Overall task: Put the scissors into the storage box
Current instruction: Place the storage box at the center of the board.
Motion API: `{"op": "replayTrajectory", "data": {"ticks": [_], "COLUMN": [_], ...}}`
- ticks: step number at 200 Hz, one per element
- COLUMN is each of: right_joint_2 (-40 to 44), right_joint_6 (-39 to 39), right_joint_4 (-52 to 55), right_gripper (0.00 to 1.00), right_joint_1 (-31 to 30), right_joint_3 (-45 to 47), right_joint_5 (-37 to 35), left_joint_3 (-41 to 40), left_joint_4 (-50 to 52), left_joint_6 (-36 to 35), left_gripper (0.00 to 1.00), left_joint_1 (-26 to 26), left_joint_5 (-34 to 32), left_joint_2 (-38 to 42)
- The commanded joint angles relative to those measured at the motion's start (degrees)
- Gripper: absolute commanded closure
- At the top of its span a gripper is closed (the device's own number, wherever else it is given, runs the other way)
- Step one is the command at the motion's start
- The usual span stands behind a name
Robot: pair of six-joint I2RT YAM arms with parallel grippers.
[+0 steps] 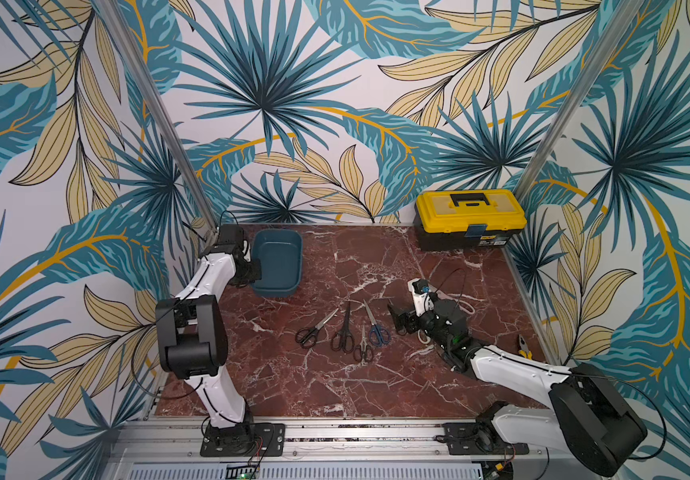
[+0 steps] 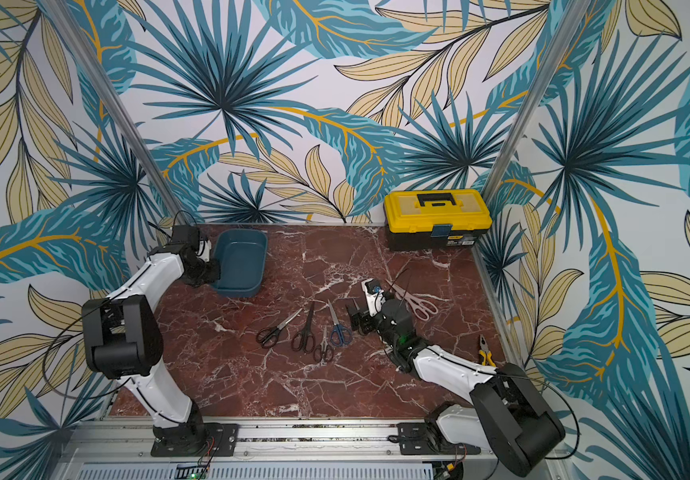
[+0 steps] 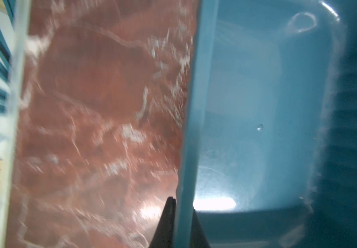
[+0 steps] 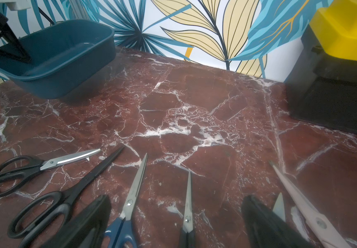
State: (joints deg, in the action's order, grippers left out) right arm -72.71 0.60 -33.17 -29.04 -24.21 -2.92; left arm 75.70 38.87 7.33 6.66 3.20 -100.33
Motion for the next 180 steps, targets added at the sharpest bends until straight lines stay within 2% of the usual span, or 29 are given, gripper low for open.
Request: {"op": "replayTrajectory", "data": {"ticks": [1,21,43,64,99,147,180], "right_joint_2": [0.0,-0.35,-0.92,-1.76,-1.5,-1.65,-2.61], "right_joint_6": [0.82,1.6,1.42,1.61,1.98,1.82,2.32], "right_joint_4": [-0.87,-3.8,-2.02,-4.25,-4.41,-4.26,-5.03], "right_gripper": [0.0,0.0,0.0,0.0,0.0,0.0,0.0], "right_joint_1": [-0.29,-0.33,-0.38,-0.32,-0.34,-0.33,-0.33], "right_joint_3": [0.04,1.4,0.13,0.53,0.91,0.77,0.71], "right_joint_5": [0.99,0.99,1.18,1.66,2.43,2.74,3.97], "left_joint_3": [-8.27,-13.3,-18.02,-20.83,-18.57,-14.2,-13.44], "left_joint_4": [-8.99,-11.4,-13.49,-16.64,-14.97,-7.64,-6.2], "left_joint_6": [8.07,11.7,14.93,15.82,13.13,7.04,5.4], "left_gripper": [1.0,1.0,1.0,1.0,0.98,0.98,0.91], "left_joint_1": [-2.74,-4.57,-6.47,-7.46,-7.79,-7.76,-7.65], "left_joint_5": [1.85,1.65,1.16,-0.16,-0.17,-0.71,-1.18], "left_joint_2": [5.8,8.3,10.4,10.93,8.5,5.09,4.12]}}
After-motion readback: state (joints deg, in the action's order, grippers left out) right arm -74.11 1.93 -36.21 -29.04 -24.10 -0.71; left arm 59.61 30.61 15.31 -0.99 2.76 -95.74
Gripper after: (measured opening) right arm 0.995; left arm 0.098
